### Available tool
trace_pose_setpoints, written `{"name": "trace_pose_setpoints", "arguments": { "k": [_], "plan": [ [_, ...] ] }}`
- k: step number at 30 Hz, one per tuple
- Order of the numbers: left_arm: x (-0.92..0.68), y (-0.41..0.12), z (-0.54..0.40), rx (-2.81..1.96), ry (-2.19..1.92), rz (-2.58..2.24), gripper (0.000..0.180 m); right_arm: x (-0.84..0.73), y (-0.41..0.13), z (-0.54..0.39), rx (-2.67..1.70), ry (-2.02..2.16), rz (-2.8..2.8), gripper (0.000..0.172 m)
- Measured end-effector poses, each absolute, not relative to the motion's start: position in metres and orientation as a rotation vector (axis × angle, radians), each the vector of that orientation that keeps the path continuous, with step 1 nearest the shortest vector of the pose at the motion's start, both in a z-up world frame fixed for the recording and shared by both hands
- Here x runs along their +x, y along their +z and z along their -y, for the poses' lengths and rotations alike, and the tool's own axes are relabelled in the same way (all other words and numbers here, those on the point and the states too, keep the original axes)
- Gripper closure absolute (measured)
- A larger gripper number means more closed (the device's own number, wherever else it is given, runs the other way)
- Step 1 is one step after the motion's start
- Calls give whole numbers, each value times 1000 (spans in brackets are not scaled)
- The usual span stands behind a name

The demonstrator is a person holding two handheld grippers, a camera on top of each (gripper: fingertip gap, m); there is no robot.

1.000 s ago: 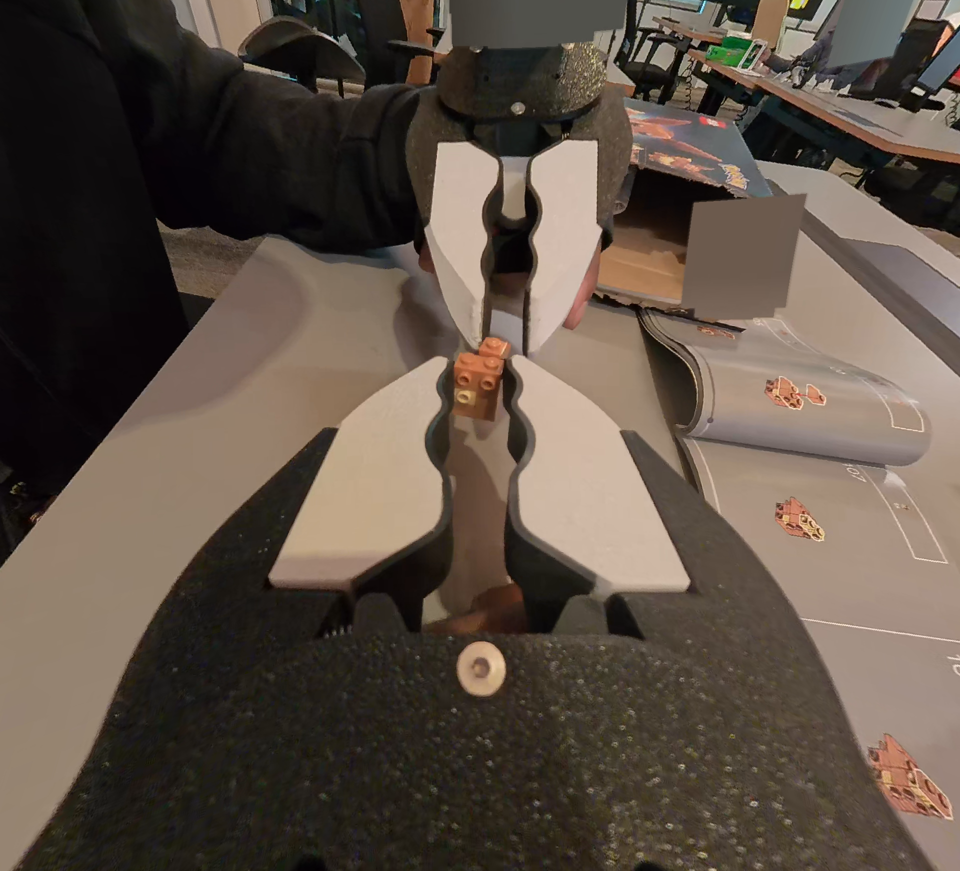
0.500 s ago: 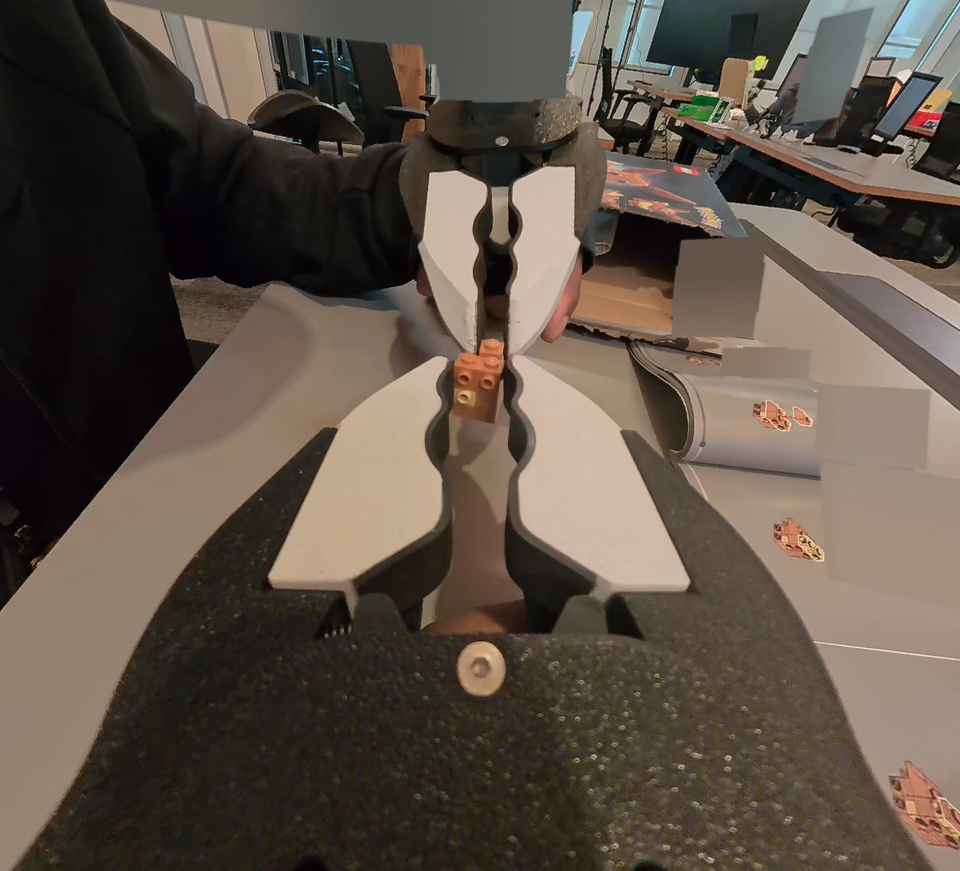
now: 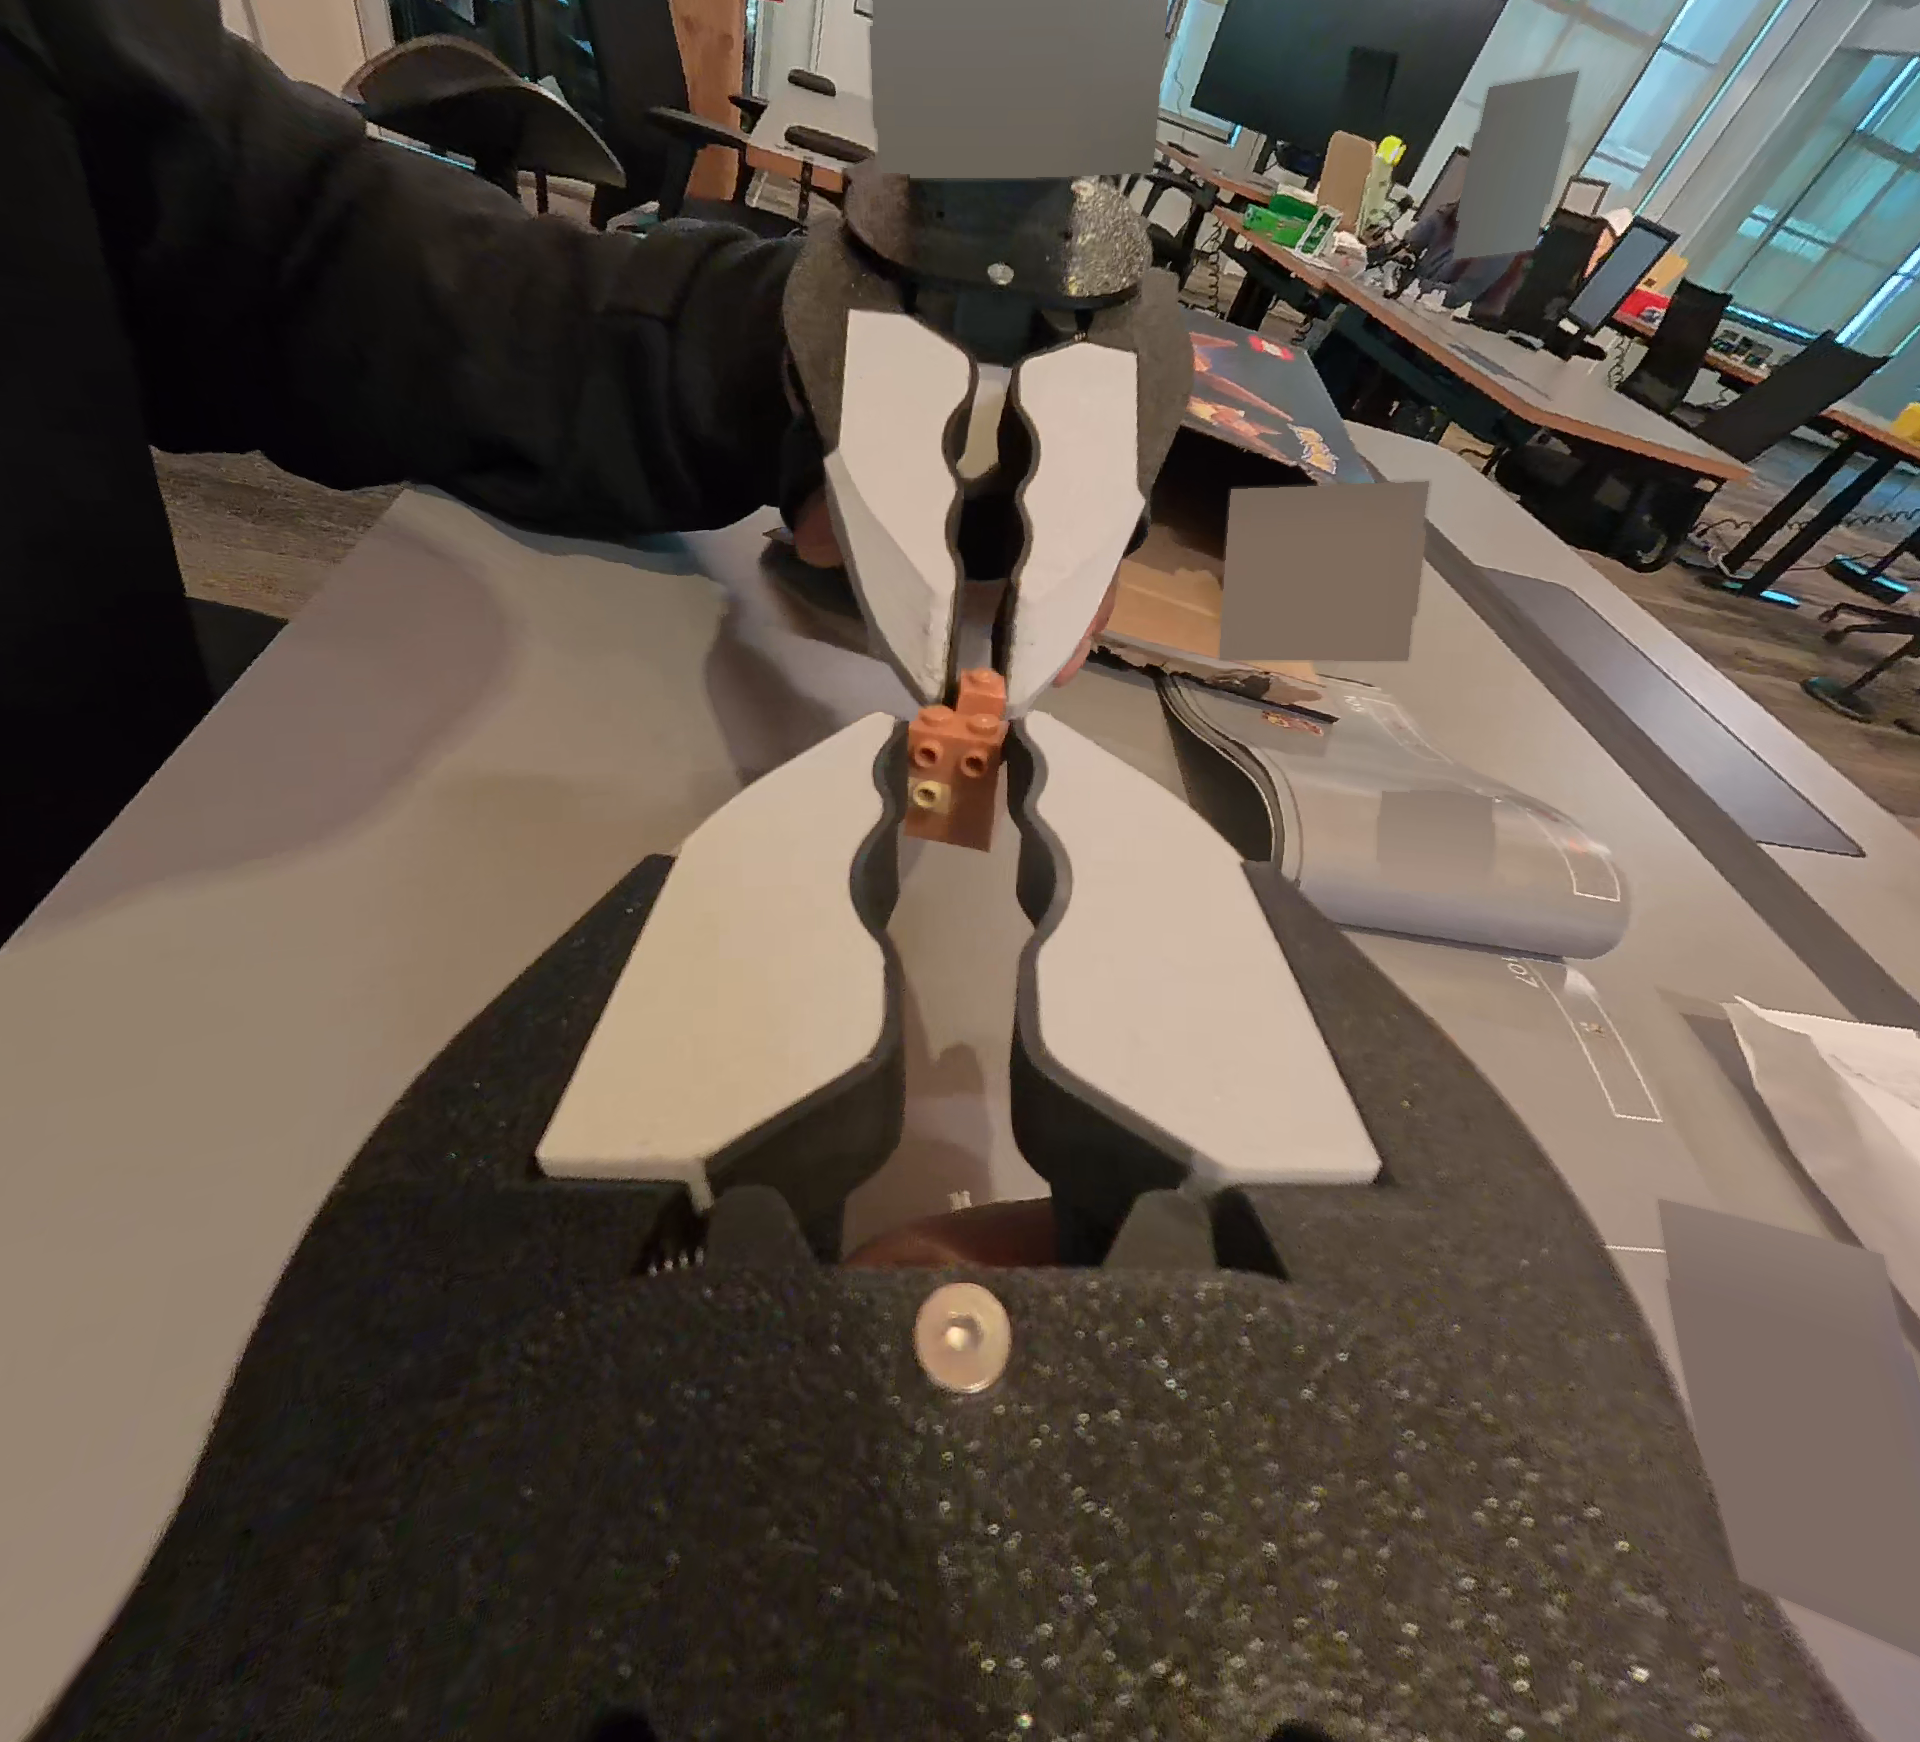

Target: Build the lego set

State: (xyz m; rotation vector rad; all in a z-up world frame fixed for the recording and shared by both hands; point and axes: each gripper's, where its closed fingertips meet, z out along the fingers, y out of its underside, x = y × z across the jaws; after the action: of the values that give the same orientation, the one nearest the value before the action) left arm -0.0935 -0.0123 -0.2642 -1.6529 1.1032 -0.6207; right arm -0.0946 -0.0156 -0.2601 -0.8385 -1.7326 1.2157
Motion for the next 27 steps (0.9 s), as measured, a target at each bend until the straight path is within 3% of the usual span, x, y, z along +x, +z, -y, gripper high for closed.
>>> {"name": "trace_pose_setpoints", "arguments": {
  "k": [14,18,27],
  "plan": [
    [-107,-357,22,-2067,-444,-1357,172,-86,-268,12,-870,1211,1829,155],
    [-106,-357,25,-2067,-451,-1363,172,-86,-268,11,-881,1220,1829,154],
    [-102,-342,22,-1972,-448,-1347,152,-83,-268,16,-890,1292,1847,154]
  ]
}}
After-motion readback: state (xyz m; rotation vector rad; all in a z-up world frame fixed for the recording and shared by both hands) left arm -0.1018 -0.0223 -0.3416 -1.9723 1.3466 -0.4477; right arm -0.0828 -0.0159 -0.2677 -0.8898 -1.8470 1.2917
